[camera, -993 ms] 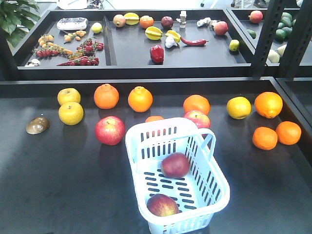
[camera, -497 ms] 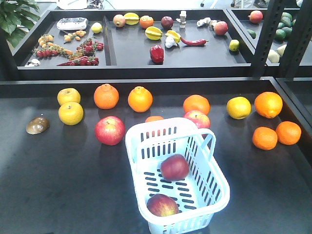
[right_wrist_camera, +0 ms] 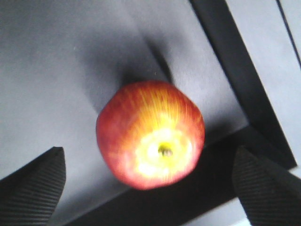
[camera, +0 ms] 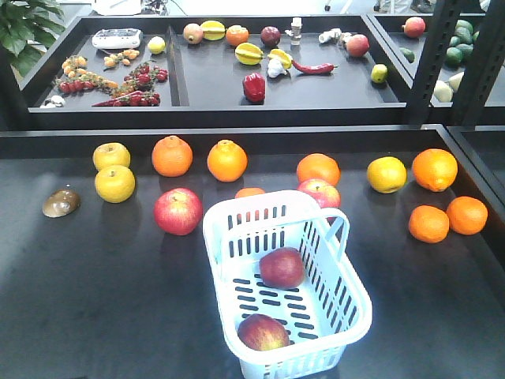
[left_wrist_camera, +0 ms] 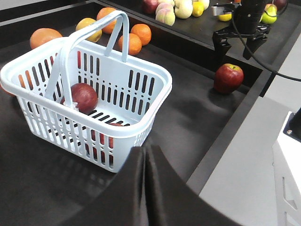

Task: Pick three apples into basket with both arms
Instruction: 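Lower the right gripper onto a third red apple and close on it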

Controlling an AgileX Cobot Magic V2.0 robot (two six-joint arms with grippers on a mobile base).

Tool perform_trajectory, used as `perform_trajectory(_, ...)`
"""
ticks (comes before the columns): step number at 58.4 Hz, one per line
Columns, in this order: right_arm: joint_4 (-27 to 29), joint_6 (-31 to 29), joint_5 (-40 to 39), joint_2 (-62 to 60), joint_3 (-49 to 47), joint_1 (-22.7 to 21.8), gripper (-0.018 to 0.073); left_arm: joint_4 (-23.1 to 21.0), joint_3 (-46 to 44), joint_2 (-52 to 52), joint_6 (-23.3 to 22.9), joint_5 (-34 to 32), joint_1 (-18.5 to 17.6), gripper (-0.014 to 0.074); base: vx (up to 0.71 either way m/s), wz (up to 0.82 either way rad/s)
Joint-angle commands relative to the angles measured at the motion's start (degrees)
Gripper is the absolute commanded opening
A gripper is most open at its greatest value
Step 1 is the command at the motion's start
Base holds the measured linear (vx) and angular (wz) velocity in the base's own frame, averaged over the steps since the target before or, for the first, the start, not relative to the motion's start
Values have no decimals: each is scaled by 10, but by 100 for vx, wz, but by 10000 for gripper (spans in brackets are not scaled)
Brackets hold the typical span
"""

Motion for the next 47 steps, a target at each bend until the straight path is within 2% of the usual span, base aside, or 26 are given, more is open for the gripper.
perform_trajectory(1,-10,3,-13,-7,-14,-4,670,-16,-14,6,-2,-33,1,-6,0,0)
perform_trajectory(47,-24,9,-59,23,-14,-4,648,-16,-14,6,-2,-33,1,-6,0,0)
